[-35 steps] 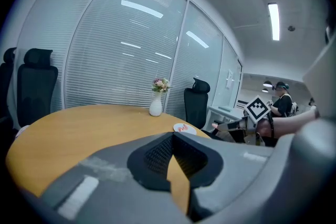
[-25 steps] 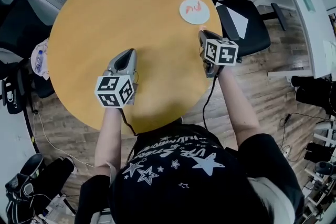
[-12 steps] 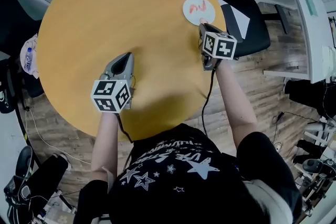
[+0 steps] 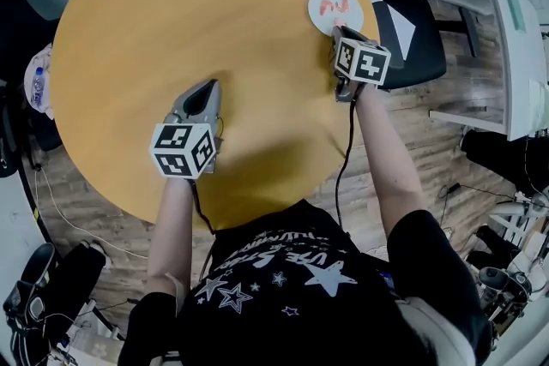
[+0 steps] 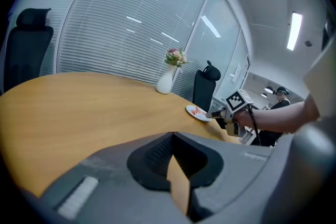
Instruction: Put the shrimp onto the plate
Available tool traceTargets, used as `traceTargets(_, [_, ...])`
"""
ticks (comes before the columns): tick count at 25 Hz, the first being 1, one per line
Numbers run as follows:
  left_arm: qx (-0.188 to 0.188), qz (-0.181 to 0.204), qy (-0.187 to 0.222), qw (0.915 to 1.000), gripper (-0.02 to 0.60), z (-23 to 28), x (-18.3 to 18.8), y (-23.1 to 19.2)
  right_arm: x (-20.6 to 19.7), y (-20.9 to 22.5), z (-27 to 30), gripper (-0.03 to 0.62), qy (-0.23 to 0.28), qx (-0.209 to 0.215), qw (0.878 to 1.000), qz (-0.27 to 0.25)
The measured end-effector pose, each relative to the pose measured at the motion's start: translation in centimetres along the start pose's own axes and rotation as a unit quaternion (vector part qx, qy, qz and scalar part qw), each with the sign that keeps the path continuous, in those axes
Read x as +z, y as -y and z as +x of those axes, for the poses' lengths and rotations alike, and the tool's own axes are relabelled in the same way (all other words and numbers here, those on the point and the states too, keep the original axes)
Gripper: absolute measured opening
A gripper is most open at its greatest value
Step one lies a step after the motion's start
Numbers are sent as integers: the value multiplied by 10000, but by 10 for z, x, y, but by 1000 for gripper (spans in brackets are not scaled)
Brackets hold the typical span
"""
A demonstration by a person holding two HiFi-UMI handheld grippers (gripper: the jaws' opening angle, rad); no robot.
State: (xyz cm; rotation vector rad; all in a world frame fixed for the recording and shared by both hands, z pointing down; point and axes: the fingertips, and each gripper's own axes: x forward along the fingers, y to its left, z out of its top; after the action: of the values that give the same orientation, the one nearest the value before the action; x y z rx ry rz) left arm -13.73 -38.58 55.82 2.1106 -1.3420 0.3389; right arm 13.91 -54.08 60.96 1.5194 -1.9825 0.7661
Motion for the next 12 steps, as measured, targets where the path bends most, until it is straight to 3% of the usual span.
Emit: traceTargets(12, [87,-172,-57,9998,2,5,-12,-8,-3,9,18,55,-253,-115,9994,183])
